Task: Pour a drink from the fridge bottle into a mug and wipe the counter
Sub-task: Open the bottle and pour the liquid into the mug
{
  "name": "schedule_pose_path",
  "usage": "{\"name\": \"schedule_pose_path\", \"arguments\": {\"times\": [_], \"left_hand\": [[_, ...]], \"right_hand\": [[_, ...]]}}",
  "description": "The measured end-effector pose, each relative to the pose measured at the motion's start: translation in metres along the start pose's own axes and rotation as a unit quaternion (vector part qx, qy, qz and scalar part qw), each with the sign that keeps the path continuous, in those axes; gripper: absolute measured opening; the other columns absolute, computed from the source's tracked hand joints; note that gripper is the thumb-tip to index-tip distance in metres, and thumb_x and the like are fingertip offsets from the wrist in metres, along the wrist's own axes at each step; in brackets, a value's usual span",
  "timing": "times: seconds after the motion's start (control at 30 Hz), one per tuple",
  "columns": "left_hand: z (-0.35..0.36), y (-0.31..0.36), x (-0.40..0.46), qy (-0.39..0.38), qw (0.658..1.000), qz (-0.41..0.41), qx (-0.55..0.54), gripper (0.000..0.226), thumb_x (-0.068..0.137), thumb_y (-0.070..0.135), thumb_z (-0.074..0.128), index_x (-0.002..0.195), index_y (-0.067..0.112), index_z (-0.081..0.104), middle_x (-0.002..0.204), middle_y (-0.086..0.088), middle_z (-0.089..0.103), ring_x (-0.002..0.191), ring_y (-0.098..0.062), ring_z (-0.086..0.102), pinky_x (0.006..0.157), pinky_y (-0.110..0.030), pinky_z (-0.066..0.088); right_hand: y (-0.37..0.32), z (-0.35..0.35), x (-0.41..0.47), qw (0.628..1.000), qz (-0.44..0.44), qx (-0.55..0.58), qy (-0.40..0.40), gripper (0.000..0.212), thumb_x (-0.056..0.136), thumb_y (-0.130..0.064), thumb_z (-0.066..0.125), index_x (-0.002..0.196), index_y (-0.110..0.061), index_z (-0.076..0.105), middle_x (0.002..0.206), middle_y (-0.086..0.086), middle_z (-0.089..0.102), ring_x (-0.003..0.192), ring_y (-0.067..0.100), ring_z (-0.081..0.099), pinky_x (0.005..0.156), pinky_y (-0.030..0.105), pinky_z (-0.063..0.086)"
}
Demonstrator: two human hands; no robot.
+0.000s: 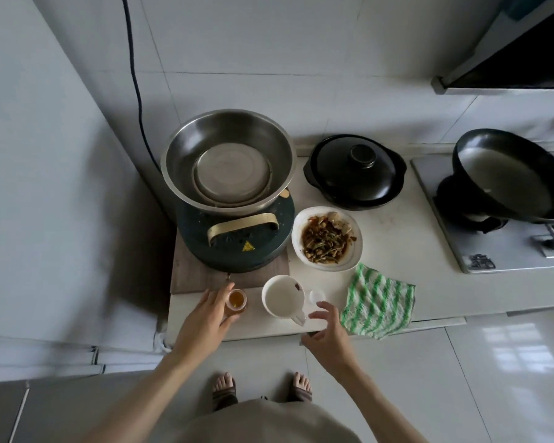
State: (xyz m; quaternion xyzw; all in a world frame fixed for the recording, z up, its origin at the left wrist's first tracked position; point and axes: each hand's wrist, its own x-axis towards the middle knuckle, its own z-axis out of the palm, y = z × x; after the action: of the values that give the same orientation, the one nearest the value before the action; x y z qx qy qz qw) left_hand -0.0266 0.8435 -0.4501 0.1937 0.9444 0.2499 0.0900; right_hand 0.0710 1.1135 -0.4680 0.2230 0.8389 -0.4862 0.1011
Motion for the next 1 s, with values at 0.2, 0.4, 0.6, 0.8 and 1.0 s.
{"name": "schedule_pose_path", "arguments": {"times": [0.2,0.4,0.6,0.8,1.0], "left_hand": [[-0.019,0.012,0.011,-0.042,0.991,0.058,0.109,0.077,0.086,0.034,0.074,0.151,0.012,0.040,0.144,-0.008,0.056,0.132,-0.026,0.054,0.102,-0.035,0.052],[-0.034,0.023,0.021,-0.069,0.972,0.073,0.211,0.084,0.072,0.036,0.087,0.143,0.007,0.052,0.125,-0.011,0.069,0.114,-0.025,0.068,0.082,-0.029,0.060],[-0.032,0.034,0.030,-0.083,0.965,0.069,0.239,0.082,0.078,0.033,0.083,0.147,0.011,0.045,0.134,-0.009,0.063,0.123,-0.028,0.061,0.100,-0.036,0.051],[-0.027,0.047,0.041,-0.104,0.944,0.081,0.301,0.081,0.082,0.023,0.077,0.150,0.010,0.035,0.134,-0.009,0.059,0.124,-0.026,0.058,0.119,-0.039,0.031],[-0.028,0.056,0.045,-0.129,0.915,0.087,0.371,0.088,0.080,0.011,0.072,0.153,0.006,0.024,0.139,-0.013,0.054,0.126,-0.028,0.056,0.121,-0.042,0.028]], "right_hand": [[-0.013,0.018,0.005,1.000,-0.018,0.005,-0.013,0.094,0.080,-0.019,0.079,0.152,-0.028,0.019,0.127,-0.007,0.054,0.071,0.012,0.072,0.080,0.039,0.060],[-0.024,0.023,0.011,0.999,-0.025,-0.024,-0.003,0.098,0.082,-0.028,0.079,0.156,-0.024,0.015,0.134,0.006,0.058,0.119,0.023,0.057,0.089,0.036,0.051],[-0.027,0.026,0.014,0.999,-0.018,0.013,-0.037,0.099,0.083,-0.031,0.078,0.158,-0.034,0.014,0.110,-0.009,0.059,0.075,-0.004,0.060,0.076,0.034,0.058],[-0.028,0.029,0.015,0.997,-0.015,0.062,-0.041,0.096,0.082,-0.033,0.080,0.157,-0.035,0.020,0.079,-0.021,0.056,0.067,-0.021,0.057,0.060,0.003,0.042],[-0.034,0.028,0.012,0.998,-0.013,0.052,-0.041,0.094,0.084,-0.036,0.078,0.158,-0.033,0.019,0.070,-0.018,0.053,0.064,-0.002,0.052,0.067,0.021,0.044]]}}
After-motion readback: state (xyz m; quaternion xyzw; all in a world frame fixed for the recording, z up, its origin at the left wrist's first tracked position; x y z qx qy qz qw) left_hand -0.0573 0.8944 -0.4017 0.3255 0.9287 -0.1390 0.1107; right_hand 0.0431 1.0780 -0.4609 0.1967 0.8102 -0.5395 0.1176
